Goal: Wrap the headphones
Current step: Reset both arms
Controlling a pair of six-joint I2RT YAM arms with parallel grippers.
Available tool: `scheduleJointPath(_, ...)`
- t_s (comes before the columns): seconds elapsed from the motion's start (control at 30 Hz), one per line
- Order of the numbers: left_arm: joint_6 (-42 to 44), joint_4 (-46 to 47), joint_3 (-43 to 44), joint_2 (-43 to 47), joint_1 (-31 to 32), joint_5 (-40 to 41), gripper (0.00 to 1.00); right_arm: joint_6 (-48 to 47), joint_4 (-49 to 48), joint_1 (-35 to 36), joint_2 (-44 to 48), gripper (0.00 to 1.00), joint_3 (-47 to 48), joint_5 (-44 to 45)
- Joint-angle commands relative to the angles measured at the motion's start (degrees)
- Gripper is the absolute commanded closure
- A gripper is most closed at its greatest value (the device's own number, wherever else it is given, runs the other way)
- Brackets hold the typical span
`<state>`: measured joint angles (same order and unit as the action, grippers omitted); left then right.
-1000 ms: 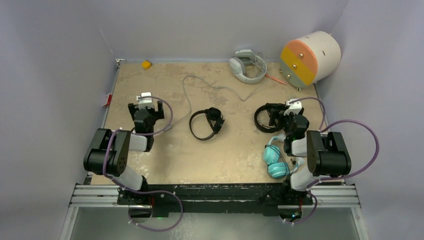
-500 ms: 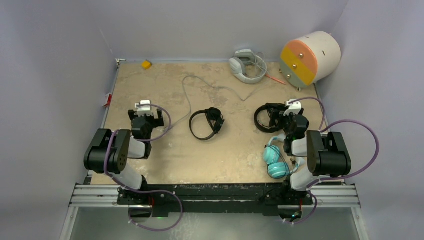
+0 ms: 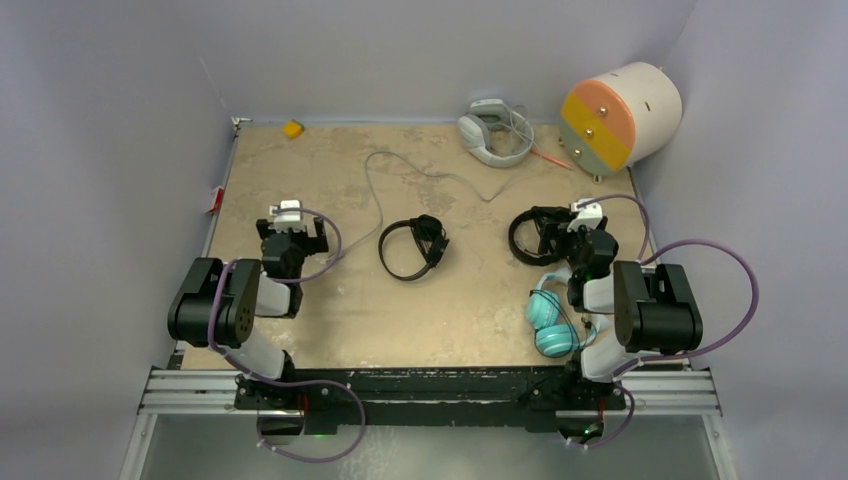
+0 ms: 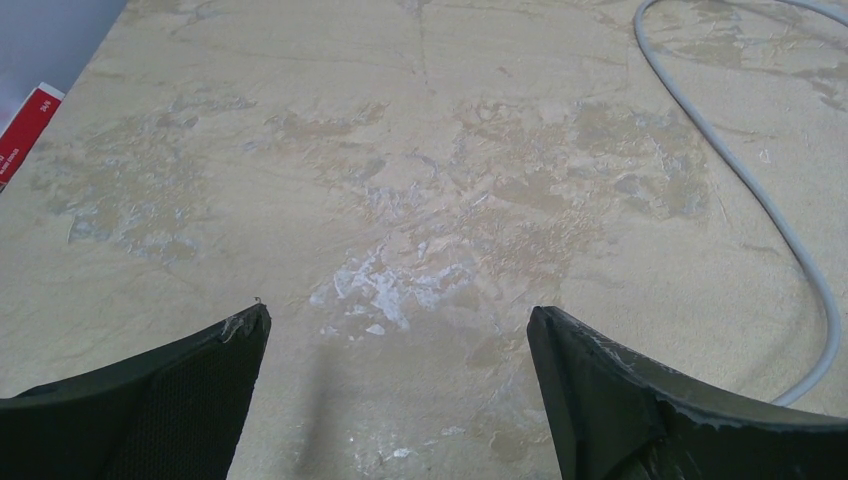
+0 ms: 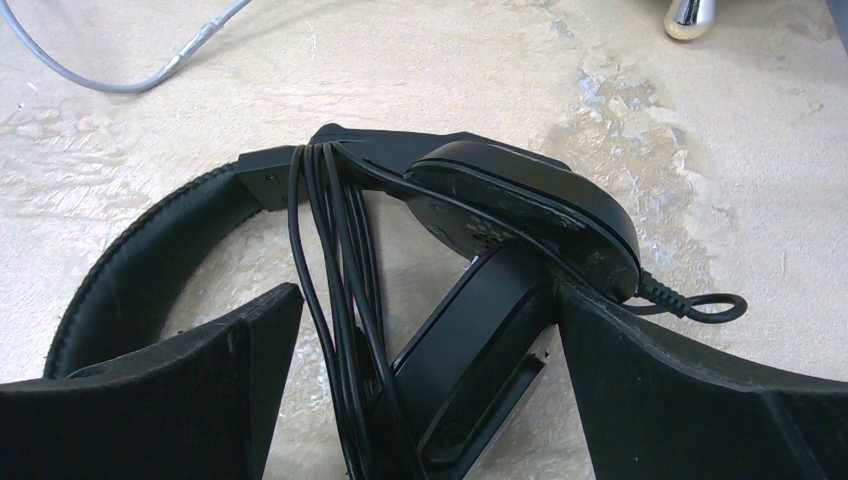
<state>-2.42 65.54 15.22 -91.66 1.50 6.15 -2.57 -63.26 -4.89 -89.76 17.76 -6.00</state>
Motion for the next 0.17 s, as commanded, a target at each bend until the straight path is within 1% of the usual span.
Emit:
scheduleJointPath(0.0,-1.19,2.61,1.36,-0.01,-0.48,-1.22,0.00,-0.68,-1.35,0.23,-0.04,0.01,1.20,-0.90)
scheduleJointPath(0.13,-1.15,2.90,1.09,0.12,-0.45,-1.07,0.00,-0.68,-1.34,0.23,-0.07,0.01,1.15,-0.90)
